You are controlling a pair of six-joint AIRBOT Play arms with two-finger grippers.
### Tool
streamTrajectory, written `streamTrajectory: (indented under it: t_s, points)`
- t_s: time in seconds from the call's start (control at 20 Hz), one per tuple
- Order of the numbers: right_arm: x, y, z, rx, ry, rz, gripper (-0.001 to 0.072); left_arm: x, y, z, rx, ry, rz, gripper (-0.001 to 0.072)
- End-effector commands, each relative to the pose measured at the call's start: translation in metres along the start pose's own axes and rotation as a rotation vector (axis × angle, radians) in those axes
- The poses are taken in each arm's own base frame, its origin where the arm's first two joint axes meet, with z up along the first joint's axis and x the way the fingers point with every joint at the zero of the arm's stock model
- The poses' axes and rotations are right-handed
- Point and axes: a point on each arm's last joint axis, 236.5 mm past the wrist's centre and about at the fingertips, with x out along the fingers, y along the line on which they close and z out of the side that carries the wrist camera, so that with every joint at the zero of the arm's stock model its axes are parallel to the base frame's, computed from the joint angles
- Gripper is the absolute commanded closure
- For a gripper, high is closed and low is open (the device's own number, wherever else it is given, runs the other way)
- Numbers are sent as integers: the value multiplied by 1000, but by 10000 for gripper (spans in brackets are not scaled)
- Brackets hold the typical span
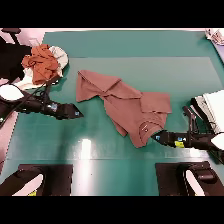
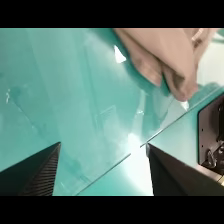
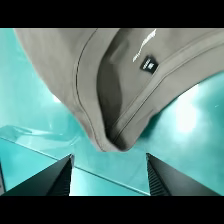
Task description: Fold the shirts.
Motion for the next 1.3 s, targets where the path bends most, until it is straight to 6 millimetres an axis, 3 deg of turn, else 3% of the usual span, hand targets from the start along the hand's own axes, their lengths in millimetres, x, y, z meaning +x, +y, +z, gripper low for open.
streamTrajectory:
  t_s: [0.0, 0.25, 0.35, 0.4, 0.45, 0.7, 0.9, 1.15, 1.25]
  points:
    - [7, 5, -7, 13, 7, 15, 188, 21, -21, -2, 48, 4, -20, 113]
    - [8, 7, -7, 13, 4, 15, 189, 75, -21, -37, 116, 174, 16, 112]
    - [8, 6, -3, 19, -10, 14, 189, 97, -21, -43, 130, 201, 25, 111]
    - [7, 5, -2, 26, -17, 13, 188, 106, -22, -45, 140, 208, 29, 28]
    - [7, 4, 0, 33, -23, 12, 189, 115, -23, -47, 148, 213, 32, -5]
    - [4, 0, 7, 64, -48, 6, 189, 157, -28, -53, 174, 201, 40, -5]
    - [4, 1, 5, 65, -37, 11, 189, 174, -41, -41, 162, 126, 19, -5]
    - [4, 1, 3, 77, -31, 12, 189, 180, -54, -52, 185, 151, -15, -3]
    - [5, 0, -4, 81, 0, 9, 189, 182, -58, -41, 166, 100, -27, -3]
